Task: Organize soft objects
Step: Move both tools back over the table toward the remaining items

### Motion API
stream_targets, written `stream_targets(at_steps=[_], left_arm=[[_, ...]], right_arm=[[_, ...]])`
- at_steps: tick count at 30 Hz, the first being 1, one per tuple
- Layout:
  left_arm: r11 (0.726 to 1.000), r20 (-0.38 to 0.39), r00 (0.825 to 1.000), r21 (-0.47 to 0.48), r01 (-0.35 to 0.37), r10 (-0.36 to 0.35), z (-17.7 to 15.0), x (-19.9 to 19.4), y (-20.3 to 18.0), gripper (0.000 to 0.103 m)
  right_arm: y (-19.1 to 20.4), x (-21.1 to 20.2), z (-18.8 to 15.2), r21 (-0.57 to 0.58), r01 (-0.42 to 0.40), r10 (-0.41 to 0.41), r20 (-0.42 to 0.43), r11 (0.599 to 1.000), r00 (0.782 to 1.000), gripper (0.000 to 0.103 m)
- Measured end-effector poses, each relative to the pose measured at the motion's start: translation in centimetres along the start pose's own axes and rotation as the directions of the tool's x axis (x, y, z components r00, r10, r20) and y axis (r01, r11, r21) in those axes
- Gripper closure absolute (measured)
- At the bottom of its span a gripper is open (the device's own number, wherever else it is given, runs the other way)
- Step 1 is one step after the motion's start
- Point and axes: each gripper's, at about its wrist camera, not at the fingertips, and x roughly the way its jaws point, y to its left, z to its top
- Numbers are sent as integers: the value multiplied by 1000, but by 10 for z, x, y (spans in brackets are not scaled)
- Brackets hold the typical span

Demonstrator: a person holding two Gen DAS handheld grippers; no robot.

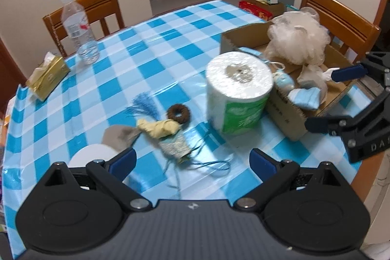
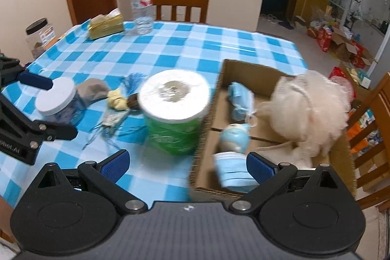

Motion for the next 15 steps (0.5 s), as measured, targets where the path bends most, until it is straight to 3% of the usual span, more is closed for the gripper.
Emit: stream_targets(at_steps=[15], left_arm=[[998, -2, 998, -17, -63, 63, -5, 2, 53, 4]], right_arm=[[80, 44, 2, -103, -80, 76, -43, 991, 996, 0]])
